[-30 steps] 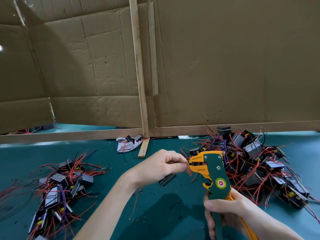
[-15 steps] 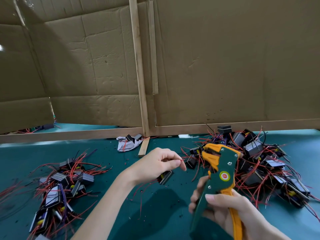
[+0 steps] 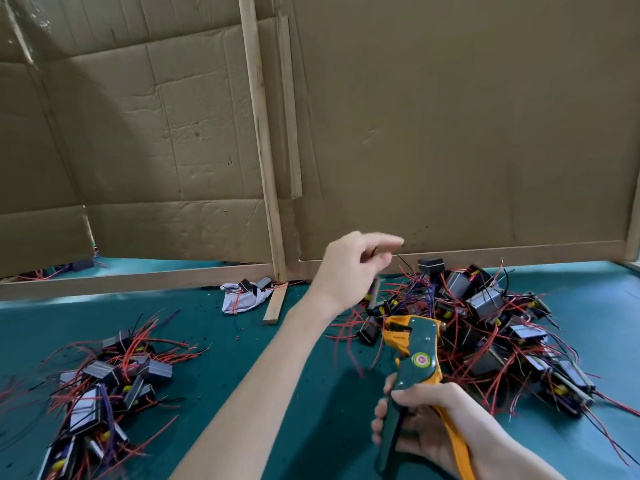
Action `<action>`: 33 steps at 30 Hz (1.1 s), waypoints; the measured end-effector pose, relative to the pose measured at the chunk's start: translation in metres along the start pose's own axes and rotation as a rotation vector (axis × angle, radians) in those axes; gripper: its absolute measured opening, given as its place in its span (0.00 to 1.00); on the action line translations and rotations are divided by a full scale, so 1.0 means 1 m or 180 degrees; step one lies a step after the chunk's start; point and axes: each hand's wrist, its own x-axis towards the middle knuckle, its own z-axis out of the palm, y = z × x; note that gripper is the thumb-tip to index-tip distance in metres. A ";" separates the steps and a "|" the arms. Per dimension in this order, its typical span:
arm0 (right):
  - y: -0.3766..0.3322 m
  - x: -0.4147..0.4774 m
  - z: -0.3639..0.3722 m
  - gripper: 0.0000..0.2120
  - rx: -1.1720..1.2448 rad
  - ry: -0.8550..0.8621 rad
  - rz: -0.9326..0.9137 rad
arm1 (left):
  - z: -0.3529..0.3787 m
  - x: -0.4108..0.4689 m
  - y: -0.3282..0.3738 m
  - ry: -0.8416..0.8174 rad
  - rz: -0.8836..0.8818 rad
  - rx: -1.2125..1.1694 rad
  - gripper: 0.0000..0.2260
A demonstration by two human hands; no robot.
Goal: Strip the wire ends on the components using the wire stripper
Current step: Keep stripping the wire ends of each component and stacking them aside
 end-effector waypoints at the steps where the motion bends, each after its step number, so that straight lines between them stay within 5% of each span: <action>1: -0.001 0.000 -0.001 0.18 -0.0012 0.0004 0.0011 | 0.008 0.012 0.008 0.0154 0.0071 0.0016 0.13; 5: -0.004 0.000 -0.003 0.08 0.0055 -0.0045 0.0024 | 0.036 0.052 0.042 0.0822 0.0172 -0.0081 0.15; 9: -0.002 0.005 -0.008 0.25 -0.0113 0.0016 0.0029 | 0.066 0.076 0.061 0.1385 -0.0404 -0.0962 0.16; 14: 0.002 0.009 -0.014 0.36 -0.0166 0.0116 -0.0017 | 0.096 0.059 0.051 -0.0114 -0.1330 -0.1276 0.29; 18: -0.001 0.006 -0.011 0.13 -0.0099 0.0084 0.0030 | 0.071 0.033 0.027 -0.0544 -0.1001 -0.0804 0.35; 21: 0.001 0.005 -0.009 0.11 -0.0081 0.0123 -0.0041 | 0.024 0.018 -0.004 -0.0436 -0.0950 -0.0156 0.27; 23: 0.001 0.004 -0.007 0.10 -0.0080 0.0164 -0.0060 | -0.015 0.008 -0.038 -0.0680 -0.1267 0.0934 0.20; 27: 0.000 0.007 -0.007 0.09 -0.0117 0.0206 -0.0043 | -0.083 -0.030 -0.100 -0.2220 -0.2843 0.3424 0.18; 30: 0.001 0.009 -0.011 0.08 -0.0079 0.0254 -0.0028 | -0.111 -0.064 -0.130 -0.2695 -0.3766 0.3868 0.14; 33: 0.002 0.011 -0.013 0.07 -0.0113 0.0277 -0.0041 | -0.121 -0.086 -0.149 -0.2565 -0.3691 0.3900 0.18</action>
